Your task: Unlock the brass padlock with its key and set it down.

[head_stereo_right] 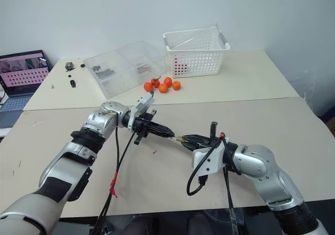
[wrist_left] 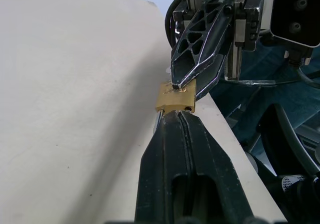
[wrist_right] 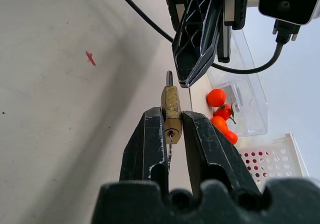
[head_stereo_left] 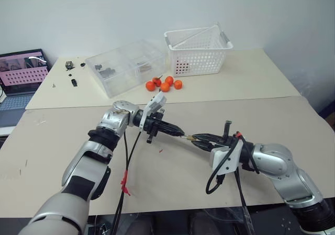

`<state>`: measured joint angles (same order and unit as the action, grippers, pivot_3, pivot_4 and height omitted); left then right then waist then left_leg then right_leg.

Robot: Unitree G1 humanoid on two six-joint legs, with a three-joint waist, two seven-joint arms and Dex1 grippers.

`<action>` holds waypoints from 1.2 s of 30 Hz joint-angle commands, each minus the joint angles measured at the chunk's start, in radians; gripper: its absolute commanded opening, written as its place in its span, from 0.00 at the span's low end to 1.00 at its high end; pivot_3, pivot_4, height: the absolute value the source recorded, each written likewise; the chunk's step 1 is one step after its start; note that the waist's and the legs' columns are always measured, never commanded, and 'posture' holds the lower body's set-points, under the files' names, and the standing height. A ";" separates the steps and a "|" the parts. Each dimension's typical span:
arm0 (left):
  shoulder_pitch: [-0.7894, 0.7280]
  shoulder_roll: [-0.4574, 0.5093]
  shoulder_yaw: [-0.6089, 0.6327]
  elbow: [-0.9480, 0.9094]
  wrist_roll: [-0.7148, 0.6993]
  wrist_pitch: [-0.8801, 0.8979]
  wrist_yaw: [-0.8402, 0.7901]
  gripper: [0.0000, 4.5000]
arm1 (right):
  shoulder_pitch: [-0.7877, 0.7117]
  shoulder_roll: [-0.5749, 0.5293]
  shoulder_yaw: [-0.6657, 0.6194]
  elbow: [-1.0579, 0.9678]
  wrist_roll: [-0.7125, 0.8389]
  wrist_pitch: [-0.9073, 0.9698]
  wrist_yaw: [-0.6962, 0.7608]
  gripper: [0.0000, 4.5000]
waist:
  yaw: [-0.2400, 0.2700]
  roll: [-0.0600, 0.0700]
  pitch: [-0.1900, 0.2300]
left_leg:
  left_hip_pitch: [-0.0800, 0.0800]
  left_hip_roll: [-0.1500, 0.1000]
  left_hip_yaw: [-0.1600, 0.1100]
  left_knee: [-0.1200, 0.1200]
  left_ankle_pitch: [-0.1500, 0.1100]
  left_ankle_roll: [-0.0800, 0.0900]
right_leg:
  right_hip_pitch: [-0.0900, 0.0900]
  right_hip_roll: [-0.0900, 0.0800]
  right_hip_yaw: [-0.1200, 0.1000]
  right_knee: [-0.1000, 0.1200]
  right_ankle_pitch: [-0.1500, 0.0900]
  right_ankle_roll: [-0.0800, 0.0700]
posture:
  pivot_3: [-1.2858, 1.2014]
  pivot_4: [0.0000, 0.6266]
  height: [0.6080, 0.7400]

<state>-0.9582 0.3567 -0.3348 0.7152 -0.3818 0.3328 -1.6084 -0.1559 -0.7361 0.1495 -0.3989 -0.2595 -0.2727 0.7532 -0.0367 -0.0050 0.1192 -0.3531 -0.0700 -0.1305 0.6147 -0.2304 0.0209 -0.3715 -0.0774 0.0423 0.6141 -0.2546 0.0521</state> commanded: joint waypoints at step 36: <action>-0.038 -0.063 0.134 0.187 0.154 -0.105 -0.004 0.01 | -0.046 0.003 -0.024 -0.063 0.020 0.055 -0.002 0.03 | -0.001 0.000 0.000 | 0.000 0.000 0.000 0.000 0.000 0.000 | 0.000 0.000 0.000 0.000 0.000 0.000 | 0.52 0.24 1.00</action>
<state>-0.9760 0.2899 -0.2178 0.9150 -0.2329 0.2382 -1.5962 -0.1861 -0.7308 0.1470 -0.4477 -0.2505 -0.2077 0.7617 -0.0380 -0.0050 0.1192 -0.3531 -0.0701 -0.1305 0.6145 -0.2304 0.0210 -0.3715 -0.0774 0.0421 0.6141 -0.2546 0.0520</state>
